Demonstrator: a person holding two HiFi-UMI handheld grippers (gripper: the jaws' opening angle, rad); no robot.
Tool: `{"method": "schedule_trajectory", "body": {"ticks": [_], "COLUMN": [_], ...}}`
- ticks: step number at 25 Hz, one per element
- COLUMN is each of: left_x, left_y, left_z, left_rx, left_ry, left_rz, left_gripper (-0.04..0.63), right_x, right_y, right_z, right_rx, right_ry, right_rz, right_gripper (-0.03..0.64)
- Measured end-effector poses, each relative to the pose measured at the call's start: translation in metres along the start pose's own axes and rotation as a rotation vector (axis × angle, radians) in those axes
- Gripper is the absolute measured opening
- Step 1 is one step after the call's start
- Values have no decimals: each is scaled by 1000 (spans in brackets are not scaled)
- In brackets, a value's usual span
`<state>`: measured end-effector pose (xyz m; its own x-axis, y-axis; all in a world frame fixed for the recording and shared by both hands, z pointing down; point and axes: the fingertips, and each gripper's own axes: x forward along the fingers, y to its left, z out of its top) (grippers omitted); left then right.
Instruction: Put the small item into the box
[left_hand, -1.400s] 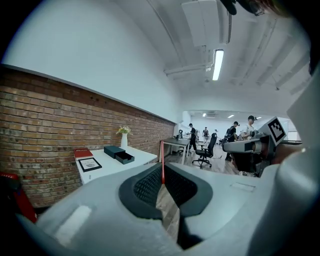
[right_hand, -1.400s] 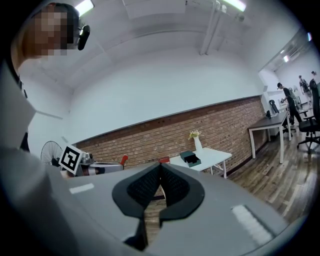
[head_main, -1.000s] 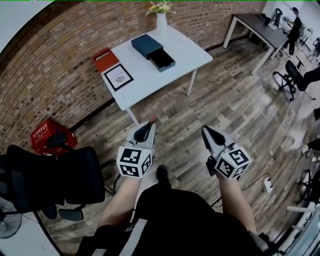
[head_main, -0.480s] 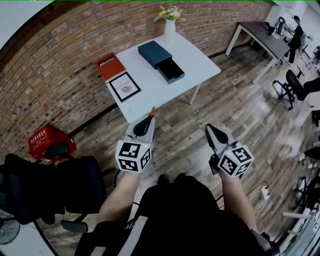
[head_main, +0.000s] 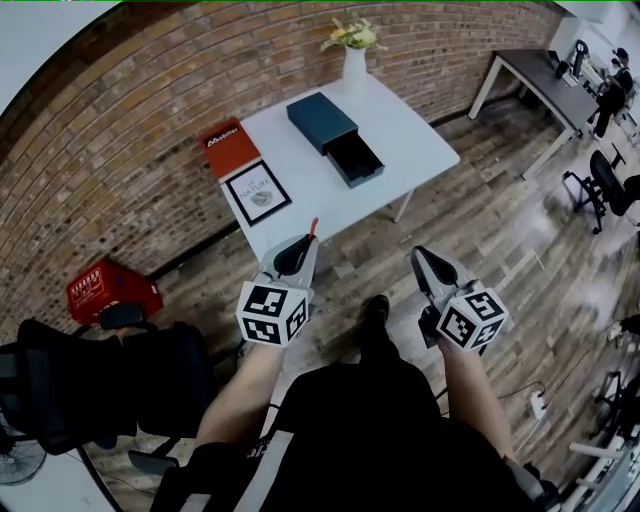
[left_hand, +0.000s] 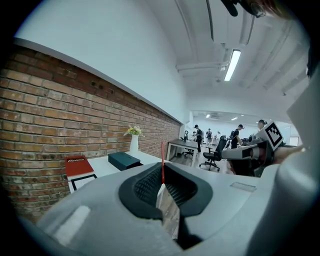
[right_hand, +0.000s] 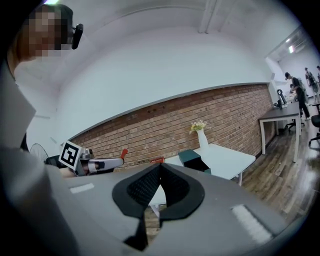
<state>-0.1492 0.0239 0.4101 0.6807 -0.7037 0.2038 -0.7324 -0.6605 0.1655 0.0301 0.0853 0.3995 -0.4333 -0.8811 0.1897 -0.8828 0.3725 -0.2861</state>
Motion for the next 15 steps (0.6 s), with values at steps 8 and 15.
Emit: {"method": "schedule_trajectory", "body": {"ticks": [8, 15], "left_x": [93, 189], "left_y": [33, 42], "left_z": [2, 13], "left_rx": [-22, -36], "left_ry": [54, 99], "left_rz": [55, 80], "left_gripper": [20, 20], "right_x": [75, 134], "right_y": [-73, -154], "right_z": [4, 28], "right_rx": [53, 80], "right_ry": [54, 92], "right_rz": [58, 99], "right_gripper": [0, 0]}}
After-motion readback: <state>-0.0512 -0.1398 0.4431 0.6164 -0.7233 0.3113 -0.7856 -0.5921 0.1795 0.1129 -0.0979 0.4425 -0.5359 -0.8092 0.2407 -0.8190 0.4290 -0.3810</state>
